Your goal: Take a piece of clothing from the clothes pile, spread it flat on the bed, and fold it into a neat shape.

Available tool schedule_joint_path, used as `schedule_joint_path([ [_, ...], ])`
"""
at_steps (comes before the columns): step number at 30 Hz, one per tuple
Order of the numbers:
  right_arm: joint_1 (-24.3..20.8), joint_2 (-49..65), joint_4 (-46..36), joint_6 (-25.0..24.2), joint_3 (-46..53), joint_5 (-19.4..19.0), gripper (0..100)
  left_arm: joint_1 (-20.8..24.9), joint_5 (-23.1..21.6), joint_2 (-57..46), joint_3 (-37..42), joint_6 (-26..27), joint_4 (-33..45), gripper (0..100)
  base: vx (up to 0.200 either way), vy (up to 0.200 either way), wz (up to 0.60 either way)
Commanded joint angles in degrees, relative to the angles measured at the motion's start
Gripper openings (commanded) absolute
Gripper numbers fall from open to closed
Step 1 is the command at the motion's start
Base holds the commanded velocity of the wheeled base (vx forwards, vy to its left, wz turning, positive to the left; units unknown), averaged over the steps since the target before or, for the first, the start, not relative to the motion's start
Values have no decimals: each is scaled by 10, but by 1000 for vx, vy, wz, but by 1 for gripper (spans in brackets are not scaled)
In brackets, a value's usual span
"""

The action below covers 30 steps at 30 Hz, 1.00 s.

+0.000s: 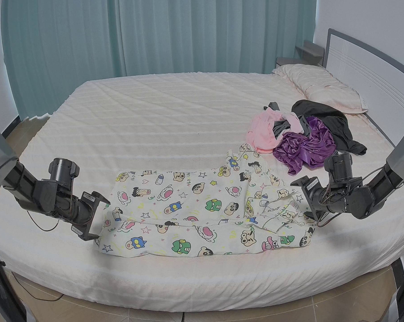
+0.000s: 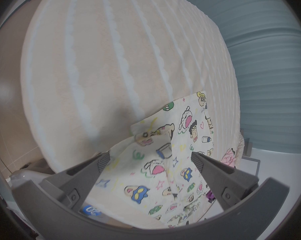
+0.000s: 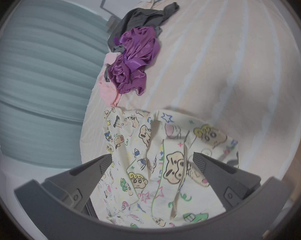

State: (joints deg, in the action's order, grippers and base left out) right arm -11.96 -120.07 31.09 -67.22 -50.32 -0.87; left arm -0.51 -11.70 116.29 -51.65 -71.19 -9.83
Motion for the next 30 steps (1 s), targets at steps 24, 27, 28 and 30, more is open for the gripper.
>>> schedule_joint_path([
  [24,-69,-47,-12,-54,-1,30,100,-6,-44,-118,159,-5,-72,100,0,0,0],
  [27,-69,-61,-12,-54,-14,29,100,-6,-44,-117,159,-5,-72,100,0,0,0],
  [28,-69,-65,-12,-54,-16,30,100,-6,-44,-117,159,-5,-72,100,0,0,0],
  [30,-69,-73,-14,-55,-27,30,0,-6,-44,-117,159,-5,-72,100,0,0,0],
])
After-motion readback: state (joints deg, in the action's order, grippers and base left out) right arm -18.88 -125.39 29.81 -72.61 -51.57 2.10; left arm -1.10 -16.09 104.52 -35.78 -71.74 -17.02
